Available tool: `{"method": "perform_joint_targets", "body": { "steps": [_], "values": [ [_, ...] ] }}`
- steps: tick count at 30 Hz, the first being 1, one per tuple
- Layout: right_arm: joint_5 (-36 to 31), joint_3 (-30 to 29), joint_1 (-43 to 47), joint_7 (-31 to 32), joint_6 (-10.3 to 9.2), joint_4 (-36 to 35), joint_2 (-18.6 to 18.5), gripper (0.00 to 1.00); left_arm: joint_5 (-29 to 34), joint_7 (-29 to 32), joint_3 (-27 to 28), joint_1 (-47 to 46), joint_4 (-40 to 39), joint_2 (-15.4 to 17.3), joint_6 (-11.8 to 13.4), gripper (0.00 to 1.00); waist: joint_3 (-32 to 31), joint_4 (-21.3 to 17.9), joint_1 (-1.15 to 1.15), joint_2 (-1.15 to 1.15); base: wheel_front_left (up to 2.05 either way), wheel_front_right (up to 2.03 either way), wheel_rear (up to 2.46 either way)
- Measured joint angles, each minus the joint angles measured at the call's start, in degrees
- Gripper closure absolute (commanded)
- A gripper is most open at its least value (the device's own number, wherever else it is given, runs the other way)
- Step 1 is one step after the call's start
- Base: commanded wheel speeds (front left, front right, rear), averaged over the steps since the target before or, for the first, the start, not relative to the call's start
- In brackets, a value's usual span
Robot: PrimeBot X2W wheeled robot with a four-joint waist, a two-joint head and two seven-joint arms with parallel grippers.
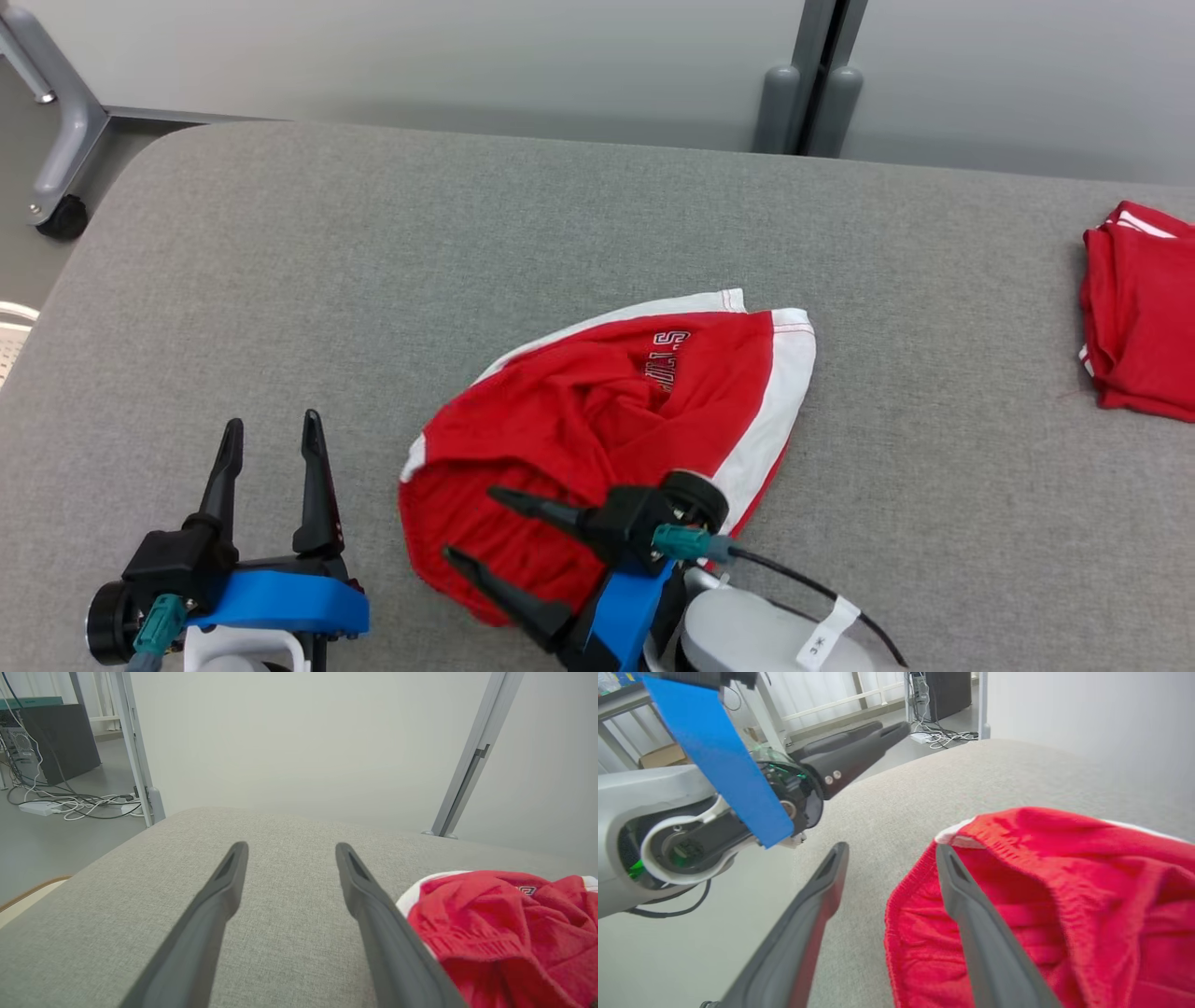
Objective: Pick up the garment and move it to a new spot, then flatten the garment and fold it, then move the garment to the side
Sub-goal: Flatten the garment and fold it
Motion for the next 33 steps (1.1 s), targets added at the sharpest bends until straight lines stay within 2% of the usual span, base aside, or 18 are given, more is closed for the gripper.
{"method": "perform_joint_targets", "body": {
  "steps": [6, 13, 19, 27, 33],
  "values": [
    [-6.73, -13.89, 1.03, -0.66, 0.0, 1.59, -0.1, 0.0, 0.03, 0.0, 1.56, 0.83, -0.04, -0.01, 0.04, 0.0, -0.99, -2.7, 0.0, 0.0, 0.0, 0.0, 0.0],
    [-16.02, -36.62, 9.25, -0.77, 0.0, -5.67, -4.23, 0.0, 0.19, 0.01, 2.21, 2.42, -1.08, -0.01, 0.41, 0.0, -2.68, -4.63, 0.0, 0.0, 0.0, 0.0, 0.0],
    [-21.17, -51.57, 19.2, -0.81, 0.0, -11.44, -4.03, 0.0, 0.56, 0.0, 2.04, 3.89, -2.07, -0.01, 0.69, 0.0, -3.41, -6.06, 0.0, 0.0, 0.0, 0.0, 0.0],
    [-25.04, -60.5, 29.85, -0.82, 0.0, -17.3, -1.54, 0.0, 0.79, 0.0, 2.07, 4.45, -2.38, -0.02, 0.89, 0.0, -3.73, -7.32, 0.0, 0.01, 0.0, 0.0, 0.0],
    [-25.98, -61.76, 32.67, -0.81, 0.0, -18.44, -0.48, 0.0, 1.33, 0.0, 1.85, 4.78, -2.38, -0.01, 0.62, 0.0, -3.95, -8.05, 0.0, 0.01, 0.0, 0.0, 0.0]
  ]
}}
